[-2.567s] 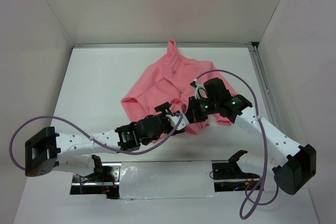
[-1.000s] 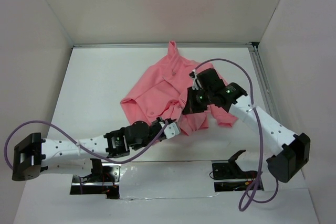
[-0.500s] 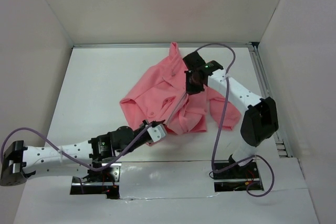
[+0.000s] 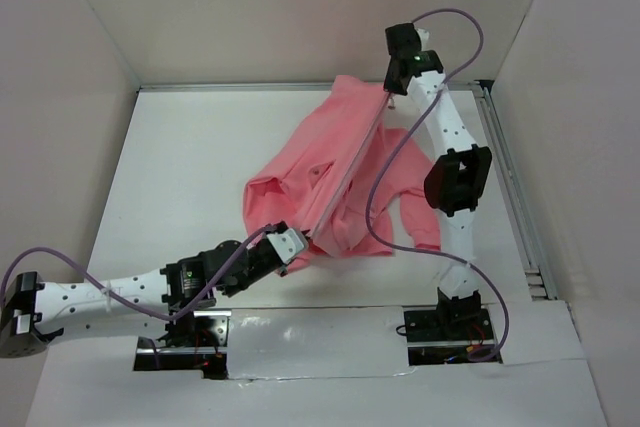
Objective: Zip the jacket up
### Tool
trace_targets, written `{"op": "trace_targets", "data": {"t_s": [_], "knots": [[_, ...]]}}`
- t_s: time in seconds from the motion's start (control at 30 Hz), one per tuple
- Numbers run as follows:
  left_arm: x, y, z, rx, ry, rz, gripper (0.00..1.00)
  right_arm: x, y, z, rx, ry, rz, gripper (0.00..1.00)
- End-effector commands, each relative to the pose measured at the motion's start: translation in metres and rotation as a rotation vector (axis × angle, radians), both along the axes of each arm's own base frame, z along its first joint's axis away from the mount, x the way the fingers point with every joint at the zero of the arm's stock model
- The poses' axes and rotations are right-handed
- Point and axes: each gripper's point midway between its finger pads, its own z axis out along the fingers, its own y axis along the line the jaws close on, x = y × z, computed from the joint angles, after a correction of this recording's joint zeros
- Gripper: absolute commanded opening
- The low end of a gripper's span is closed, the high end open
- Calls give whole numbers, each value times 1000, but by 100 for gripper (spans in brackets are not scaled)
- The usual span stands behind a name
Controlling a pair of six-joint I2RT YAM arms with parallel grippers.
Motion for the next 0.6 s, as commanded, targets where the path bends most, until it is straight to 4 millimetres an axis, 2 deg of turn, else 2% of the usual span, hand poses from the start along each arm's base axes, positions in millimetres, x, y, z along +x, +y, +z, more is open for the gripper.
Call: {"op": "trace_targets", "data": {"t_s": [0.0,0.03,0.1,0.13,0.17,0.2,0.23,0.33,0.4,0.43,0.47,0.5,0.53,0.57], "knots": [[-42,-11,-5,-41,149,-162,0,69,-126,89,-95,-453,-358,0],[-37,-4,-12,-25,174,-111,0,73,-131,92,-92,-477,-365,0],[-38,0,-17,-30,217,-94,0,79,-147,119,-109,-562,-392,0],[-39,1,-19,-27,229,-93,0,83,-155,121,-128,-576,-399,0],[-39,3,-19,-43,234,-87,0,86,-160,134,-151,-617,-395,0],[-39,5,-21,-37,230,-87,0,86,-160,131,-152,-610,-394,0],[-36,8,-25,-31,233,-64,0,88,-165,145,-182,-659,-402,0],[-33,15,-34,-30,279,-5,0,90,-169,147,-233,-667,-402,0],[-30,14,-37,-21,286,14,0,94,-163,141,-211,-654,-355,0],[-27,13,-42,0,295,40,3,93,-158,145,-167,-668,-333,2],[-26,16,-46,18,324,69,13,98,-148,145,-109,-675,-256,12],[-23,18,-48,27,339,98,31,93,-144,144,-70,-668,-225,25],[-22,19,-54,47,367,132,70,93,-137,146,-11,-680,-196,65],[-19,26,-55,48,416,201,96,93,-124,142,35,-668,-128,99]]}}
